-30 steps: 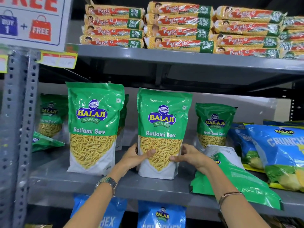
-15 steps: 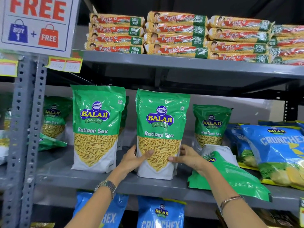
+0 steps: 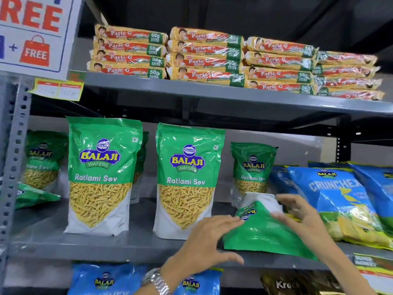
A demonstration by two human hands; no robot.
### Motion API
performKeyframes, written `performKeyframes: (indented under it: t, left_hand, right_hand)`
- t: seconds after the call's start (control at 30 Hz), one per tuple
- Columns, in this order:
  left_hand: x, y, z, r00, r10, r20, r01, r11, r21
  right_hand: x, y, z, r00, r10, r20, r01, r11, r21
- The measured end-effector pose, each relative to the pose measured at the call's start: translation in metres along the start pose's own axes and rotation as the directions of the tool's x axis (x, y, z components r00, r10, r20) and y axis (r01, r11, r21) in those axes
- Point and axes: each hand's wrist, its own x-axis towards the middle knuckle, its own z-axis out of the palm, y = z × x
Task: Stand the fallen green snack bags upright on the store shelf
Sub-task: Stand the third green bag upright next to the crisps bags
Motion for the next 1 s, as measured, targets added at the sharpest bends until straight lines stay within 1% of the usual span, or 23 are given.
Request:
performKeyframes:
  t: [0.07, 0.13, 0.17, 0.23, 0.33, 0.4, 0.47, 0.6, 0.63, 0.7, 0.73, 0.77, 0.8, 0.83, 0.87, 0.9, 0.93, 1.0]
  left_hand:
    - [0.005, 0.002, 0.013, 1.000, 0.008, 0.022, -0.008, 1.000, -0.018]
    - [0.005, -0.001, 0.021, 0.999, 0.013, 0.033, -0.013, 1.000, 0.002]
    - [0.006, -0.001, 0.024, 1.000, 0.016, 0.021, -0.016, 1.000, 0.012]
    - [0.010, 0.001, 0.028, 0.997, 0.015, -0.070, -0.014, 1.000, 0.024]
    - [0.018, 0.009, 0.033, 0.967, 0.053, -0.250, -0.034, 0.996, 0.081]
    - [0.027, 0.015, 0.032, 0.943, 0.042, -0.331, -0.011, 0.995, 0.095]
    - [0.045, 0.019, 0.024, 0.925, 0.007, -0.380, 0.028, 0.996, 0.085]
    - [0.101, 0.028, -0.010, 0.899, 0.012, -0.438, 0.036, 0.994, 0.102]
    - [0.118, 0.030, -0.019, 0.891, 0.006, -0.455, 0.038, 0.995, 0.088]
    - [0.150, 0.034, -0.037, 0.853, -0.036, -0.521, 0.066, 0.997, 0.040]
    - [0.163, 0.033, -0.045, 0.828, -0.084, -0.555, 0.107, 0.994, 0.010]
    - [0.172, 0.031, -0.053, 0.796, -0.140, -0.589, 0.137, 0.989, -0.050]
    - [0.195, 0.029, -0.049, 0.778, -0.194, -0.598, 0.142, 0.981, -0.134]
    - [0.204, 0.024, -0.049, 0.757, -0.258, -0.600, 0.154, 0.963, -0.220]
    - [0.205, 0.016, -0.049, 0.746, -0.335, -0.576, 0.197, 0.937, -0.289]
    - [0.204, 0.008, -0.044, 0.752, -0.428, -0.502, 0.265, 0.893, -0.364]
    - [0.202, 0.001, -0.036, 0.755, -0.523, -0.396, 0.347, 0.831, -0.435]
    - [0.197, -0.010, -0.011, 0.725, -0.673, -0.148, 0.486, 0.652, -0.582]
  right_hand:
    - [-0.015, 0.004, -0.010, 0.995, -0.012, 0.095, 0.022, 0.994, -0.109]
    - [-0.026, 0.012, -0.015, 0.988, -0.029, 0.154, 0.065, 0.970, -0.236]
    - [-0.030, 0.016, -0.017, 0.984, -0.043, 0.172, 0.090, 0.956, -0.280]
    - [-0.033, 0.022, -0.021, 0.979, -0.088, 0.182, 0.143, 0.938, -0.316]
    - [-0.027, 0.027, -0.023, 0.980, -0.174, 0.093, 0.196, 0.924, -0.327]
    - [-0.017, 0.026, -0.024, 0.965, -0.255, 0.064, 0.258, 0.871, -0.418]
    - [-0.001, 0.019, -0.030, 0.960, -0.281, 0.017, 0.254, 0.837, -0.485]
    - [0.043, -0.001, -0.042, 0.932, -0.323, -0.166, 0.208, 0.850, -0.485]
    - [0.059, -0.008, -0.046, 0.917, -0.343, -0.204, 0.208, 0.848, -0.488]
    - [0.095, -0.028, -0.054, 0.899, -0.357, -0.252, 0.210, 0.859, -0.468]
    - [0.114, -0.037, -0.055, 0.902, -0.357, -0.242, 0.219, 0.862, -0.457]
    - [0.132, -0.046, -0.055, 0.909, -0.360, -0.209, 0.229, 0.852, -0.471]
    - [0.155, -0.043, -0.066, 0.919, -0.342, -0.198, 0.207, 0.844, -0.494]
    - [0.172, -0.044, -0.069, 0.936, -0.312, -0.163, 0.192, 0.839, -0.509]
    - [0.183, -0.044, -0.068, 0.958, -0.262, -0.120, 0.166, 0.842, -0.514]
    - [0.190, -0.042, -0.068, 0.973, -0.213, -0.091, 0.137, 0.846, -0.515]
    - [0.195, -0.040, -0.069, 0.982, -0.172, -0.077, 0.108, 0.848, -0.519]
    - [0.200, -0.029, -0.069, 0.990, -0.115, -0.082, 0.058, 0.861, -0.505]
